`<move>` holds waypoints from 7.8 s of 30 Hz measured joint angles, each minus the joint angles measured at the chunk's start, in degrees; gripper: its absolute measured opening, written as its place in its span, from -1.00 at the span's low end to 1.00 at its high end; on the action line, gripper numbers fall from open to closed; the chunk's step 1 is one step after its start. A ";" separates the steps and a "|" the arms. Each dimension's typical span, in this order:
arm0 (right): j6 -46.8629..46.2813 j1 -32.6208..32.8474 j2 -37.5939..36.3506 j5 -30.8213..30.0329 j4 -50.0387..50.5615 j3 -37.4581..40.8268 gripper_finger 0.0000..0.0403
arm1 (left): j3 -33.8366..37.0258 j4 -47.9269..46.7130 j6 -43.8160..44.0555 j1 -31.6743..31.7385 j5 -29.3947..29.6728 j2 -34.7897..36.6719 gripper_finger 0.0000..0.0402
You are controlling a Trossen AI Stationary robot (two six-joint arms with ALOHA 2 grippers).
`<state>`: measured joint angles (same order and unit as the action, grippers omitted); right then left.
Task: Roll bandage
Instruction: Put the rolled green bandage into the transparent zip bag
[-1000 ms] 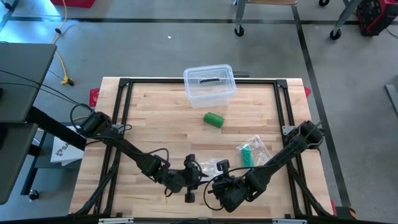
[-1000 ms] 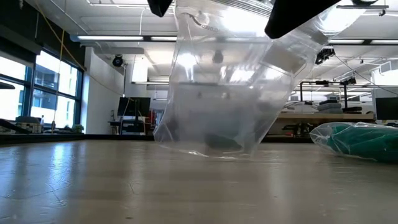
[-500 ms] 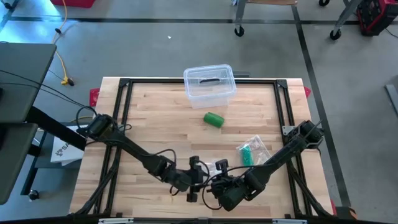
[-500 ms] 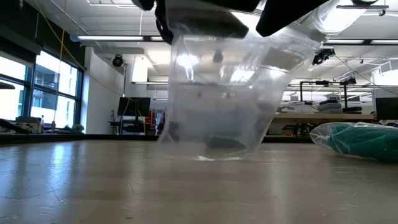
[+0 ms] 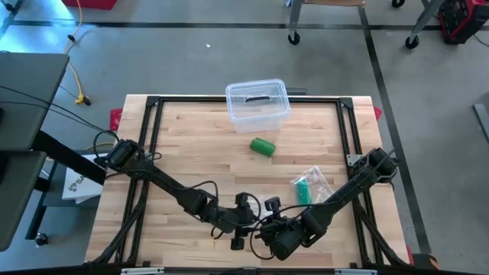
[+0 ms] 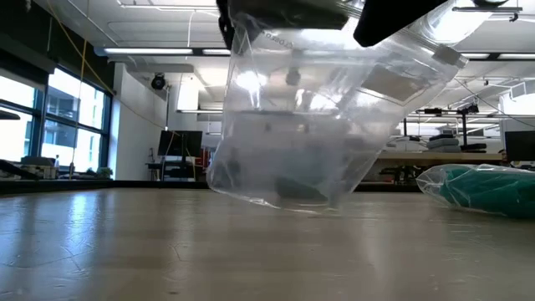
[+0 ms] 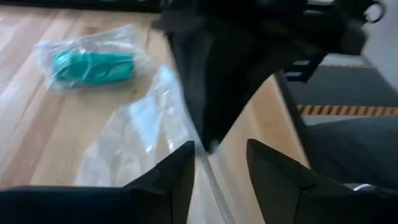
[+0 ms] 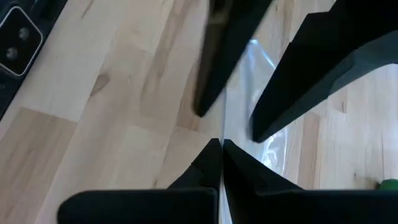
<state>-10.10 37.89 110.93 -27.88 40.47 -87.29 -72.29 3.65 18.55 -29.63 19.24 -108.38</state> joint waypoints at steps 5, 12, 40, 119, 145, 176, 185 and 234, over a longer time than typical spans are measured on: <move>-0.36 -0.04 0.00 -0.02 -0.15 0.00 -1.00 | -2.15 -0.26 -1.35 0.04 -1.41 0.00 -0.19; -0.14 -0.04 0.00 -0.02 -0.91 0.00 -1.00 | -2.28 -4.04 -2.27 0.08 4.32 0.11 -0.15; -0.38 0.39 0.00 0.02 -2.38 0.00 -1.00 | -2.13 -18.89 3.40 -0.35 14.55 0.65 -0.57; 6.37 -45.20 -33.21 17.40 -64.45 67.61 0.23 | -2.19 -62.44 21.00 6.88 22.49 8.37 -1.00; 5.05 -47.20 -6.91 24.29 -84.27 57.66 -0.82 | 5.37 -52.54 23.49 9.20 27.98 8.35 -1.00; -21.79 -10.30 -17.20 -10.36 -25.57 31.42 -0.81 | 14.59 -1.81 4.73 8.26 20.03 8.24 -1.00; -31.12 -8.31 -16.92 -12.69 -17.80 31.74 -0.81 | 14.30 3.46 2.82 7.39 21.10 9.31 -1.00; -40.51 -12.55 -24.67 10.61 -30.48 31.43 0.18 | 14.46 13.37 5.13 7.80 17.22 12.97 -1.00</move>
<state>-50.60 25.34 86.27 -17.27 9.99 -55.86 -57.82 17.02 23.67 -21.82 36.46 -95.41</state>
